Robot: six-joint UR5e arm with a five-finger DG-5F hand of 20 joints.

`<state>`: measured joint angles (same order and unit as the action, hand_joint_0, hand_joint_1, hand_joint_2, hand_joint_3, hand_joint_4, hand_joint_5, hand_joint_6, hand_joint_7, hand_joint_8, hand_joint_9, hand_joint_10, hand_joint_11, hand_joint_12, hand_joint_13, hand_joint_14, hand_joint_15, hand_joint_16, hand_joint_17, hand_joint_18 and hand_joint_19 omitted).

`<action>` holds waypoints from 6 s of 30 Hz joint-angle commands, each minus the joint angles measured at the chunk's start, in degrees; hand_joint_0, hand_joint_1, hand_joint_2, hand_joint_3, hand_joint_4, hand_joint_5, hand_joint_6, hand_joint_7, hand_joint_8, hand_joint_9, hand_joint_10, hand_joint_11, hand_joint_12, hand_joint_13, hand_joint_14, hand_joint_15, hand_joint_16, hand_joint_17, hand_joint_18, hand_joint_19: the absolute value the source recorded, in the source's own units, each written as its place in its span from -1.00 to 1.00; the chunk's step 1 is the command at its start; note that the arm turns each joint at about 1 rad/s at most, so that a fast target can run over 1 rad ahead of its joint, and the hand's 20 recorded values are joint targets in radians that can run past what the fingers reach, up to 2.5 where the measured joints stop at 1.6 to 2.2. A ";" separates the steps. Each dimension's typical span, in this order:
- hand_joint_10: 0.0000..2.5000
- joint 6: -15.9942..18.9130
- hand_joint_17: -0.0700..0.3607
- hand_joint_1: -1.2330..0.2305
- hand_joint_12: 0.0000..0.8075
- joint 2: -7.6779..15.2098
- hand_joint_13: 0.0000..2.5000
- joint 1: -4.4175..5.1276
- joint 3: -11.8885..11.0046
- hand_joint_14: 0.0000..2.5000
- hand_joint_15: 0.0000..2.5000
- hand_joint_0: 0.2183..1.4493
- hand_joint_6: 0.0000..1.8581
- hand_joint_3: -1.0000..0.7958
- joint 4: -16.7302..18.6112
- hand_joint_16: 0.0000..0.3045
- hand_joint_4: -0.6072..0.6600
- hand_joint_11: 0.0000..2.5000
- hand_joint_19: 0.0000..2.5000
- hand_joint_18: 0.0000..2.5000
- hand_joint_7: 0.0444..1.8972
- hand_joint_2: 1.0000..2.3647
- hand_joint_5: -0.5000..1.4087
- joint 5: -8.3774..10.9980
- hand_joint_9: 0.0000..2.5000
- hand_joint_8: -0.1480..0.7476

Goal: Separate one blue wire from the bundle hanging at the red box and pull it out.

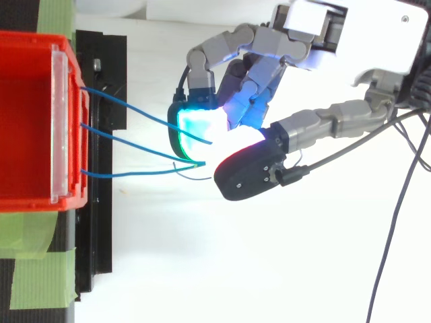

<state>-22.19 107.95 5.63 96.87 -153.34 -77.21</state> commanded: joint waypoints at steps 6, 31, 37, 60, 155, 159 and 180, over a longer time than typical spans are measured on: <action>-0.98 0.05 -0.15 -0.27 -0.21 -0.02 0.15 0.00 0.08 -0.99 0.23 -0.35 -0.15 -0.13 0.41 -0.67 0.21 -0.06 -0.36 -0.44 0.25 -0.97 -0.64 -0.04 -0.06 0.16; -0.98 -0.04 -0.22 -0.42 -0.13 -0.02 -0.44 0.00 -0.01 -0.98 -0.53 -0.37 -0.17 0.08 0.49 -0.72 -0.17 -0.35 -0.44 -0.50 0.31 -0.95 -0.59 0.05 -0.15 -0.15; -0.98 -0.04 -0.22 -0.42 -0.10 -0.02 -0.40 0.00 -0.01 -0.98 -0.50 -0.37 -0.17 0.10 0.41 -0.71 -0.19 -0.34 -0.44 -0.50 0.31 -0.95 -0.59 0.05 -0.14 -0.13; -0.98 -2.77 -0.20 -0.41 -0.07 -0.02 -0.45 0.26 0.69 -0.98 -0.50 -0.37 -0.16 0.11 -7.33 -0.70 -0.20 -0.37 -0.45 -0.54 0.32 -0.95 -0.59 -0.22 -0.23 -0.06; -0.98 5.23 -0.19 -0.40 -0.09 -6.44 -0.52 4.57 15.99 -0.98 -0.53 -0.38 -0.14 0.11 7.70 -0.69 -0.21 -0.40 -0.50 -0.62 0.31 -0.95 -0.60 11.38 -0.29 -0.08; -0.99 5.23 -0.19 -0.39 -0.10 -6.44 -0.55 4.57 15.99 -0.98 -0.55 -0.39 -0.14 0.11 7.70 -0.70 -0.21 -0.40 -0.51 -0.66 0.31 -0.95 -0.60 11.38 -0.30 -0.09; -0.98 5.23 -0.17 -0.39 -0.07 -6.44 -0.55 4.57 15.99 -0.98 -0.55 -0.39 -0.14 0.11 7.70 -0.68 -0.19 -0.39 -0.52 -0.65 0.30 -0.95 -0.60 11.30 -0.29 -0.05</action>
<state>-16.96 101.51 10.25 112.86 -145.63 -65.84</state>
